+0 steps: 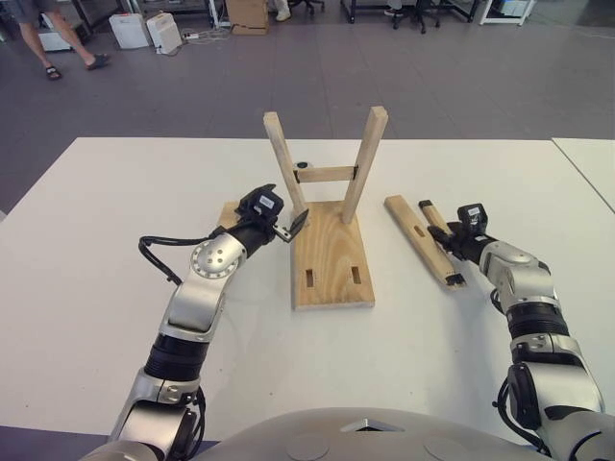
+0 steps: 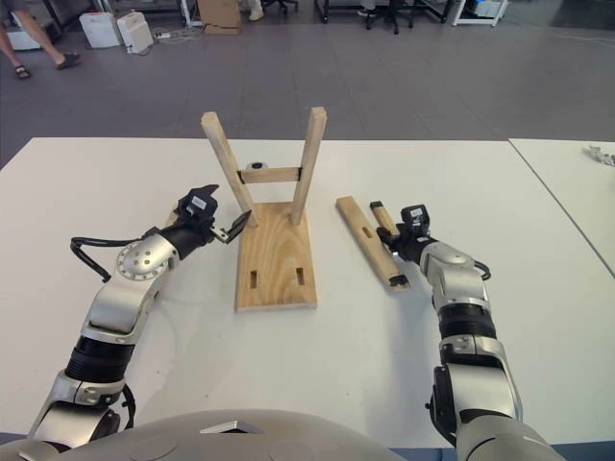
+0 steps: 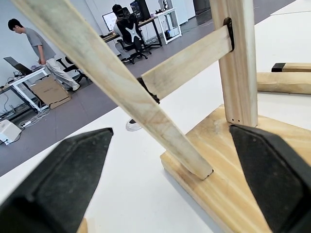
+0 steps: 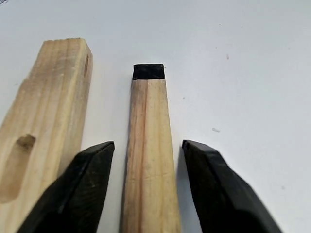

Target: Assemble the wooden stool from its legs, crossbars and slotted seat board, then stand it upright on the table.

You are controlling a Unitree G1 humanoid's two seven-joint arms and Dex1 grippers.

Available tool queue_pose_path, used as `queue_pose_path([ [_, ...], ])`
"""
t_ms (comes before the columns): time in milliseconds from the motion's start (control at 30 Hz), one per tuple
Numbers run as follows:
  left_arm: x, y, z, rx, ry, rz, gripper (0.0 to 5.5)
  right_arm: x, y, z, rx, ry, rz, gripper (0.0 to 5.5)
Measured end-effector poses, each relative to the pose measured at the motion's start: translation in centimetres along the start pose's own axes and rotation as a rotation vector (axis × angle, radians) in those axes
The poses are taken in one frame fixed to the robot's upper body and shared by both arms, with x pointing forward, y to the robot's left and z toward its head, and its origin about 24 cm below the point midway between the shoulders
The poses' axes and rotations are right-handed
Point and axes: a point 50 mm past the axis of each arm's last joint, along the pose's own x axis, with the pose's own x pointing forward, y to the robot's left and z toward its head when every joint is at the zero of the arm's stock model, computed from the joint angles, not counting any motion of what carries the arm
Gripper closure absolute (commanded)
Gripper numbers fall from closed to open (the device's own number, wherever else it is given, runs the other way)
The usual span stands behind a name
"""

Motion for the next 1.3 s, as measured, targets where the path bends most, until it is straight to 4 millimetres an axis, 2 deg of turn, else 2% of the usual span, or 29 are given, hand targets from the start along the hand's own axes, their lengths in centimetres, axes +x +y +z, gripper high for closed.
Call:
queue_pose_path([
  [167,-0.1,-0.5,1.4,-0.107,-0.058,-0.009,1.08,-0.2,0.1,-0.2,0.001,-0.005,0.007,4.19],
  [300,-0.1,-0.7,3.2,-0.228,-0.130,-0.023,1.08,-0.4,0.1,-0.5,-0.004,-0.019,-0.010,4.20],
  [400,-0.1,-0.1,5.7,-0.338,-0.238,-0.026,1.08,-0.5,-0.2,-0.3,-0.016,-0.069,-0.087,4.20],
  [433,-0.2,0.4,6.4,-0.396,-0.272,-0.024,1.08,-0.7,-0.4,0.5,-0.027,-0.118,-0.115,4.20],
  [467,-0.2,0.8,7.4,-0.450,-0.314,-0.024,1.08,-1.0,-0.5,1.9,-0.044,-0.192,-0.130,4.20],
  [500,-0.3,1.2,8.7,-0.520,-0.370,-0.040,1.08,-1.7,-0.3,4.1,-0.079,-0.302,-0.143,4.20],
  [567,-0.4,1.8,11.3,-0.617,-0.477,-0.087,1.08,-3.8,1.4,10.0,-0.185,-0.570,-0.113,4.20],
  [600,-0.5,2.1,12.5,-0.669,-0.524,-0.114,1.08,-5.4,3.1,13.1,-0.246,-0.715,-0.066,4.20],
  [633,-0.6,2.3,13.4,-0.698,-0.556,-0.128,1.08,-6.6,4.5,15.0,-0.296,-0.808,-0.017,4.20],
  [667,-0.7,2.5,14.6,-0.739,-0.600,-0.157,1.27,-8.4,7.2,17.2,-0.369,-0.933,0.082,4.20],
  [733,-0.8,2.5,16.6,-0.804,-0.659,-0.220,1.64,-10.8,12.6,18.9,-0.464,-1.078,0.302,4.20],
  [767,-0.9,2.2,17.2,-0.821,-0.675,-0.258,1.73,-11.5,14.8,19.2,-0.482,-1.113,0.388,4.20],
  [867,-1.1,1.4,17.1,-0.852,-0.655,-0.305,2.31,-11.2,17.4,18.5,-0.521,-1.086,0.470,4.20],
  [967,-1.1,0.5,15.5,-0.882,-0.607,-0.314,2.99,-11.1,17.4,18.5,-0.555,-1.078,0.448,4.20],
  [1033,-1.4,0.7,14.8,-0.908,-0.610,-0.302,3.48,-11.1,17.3,18.4,-0.590,-1.067,0.441,4.20],
  [1167,-1.4,2.0,15.1,-0.911,-0.631,-0.285,4.13,-10.9,17.6,17.9,-0.623,-1.043,0.473,4.20],
  [1300,-1.5,2.0,15.4,-0.925,-0.636,-0.283,4.84,-10.8,17.6,17.4,-0.624,-1.022,0.506,4.20],
])
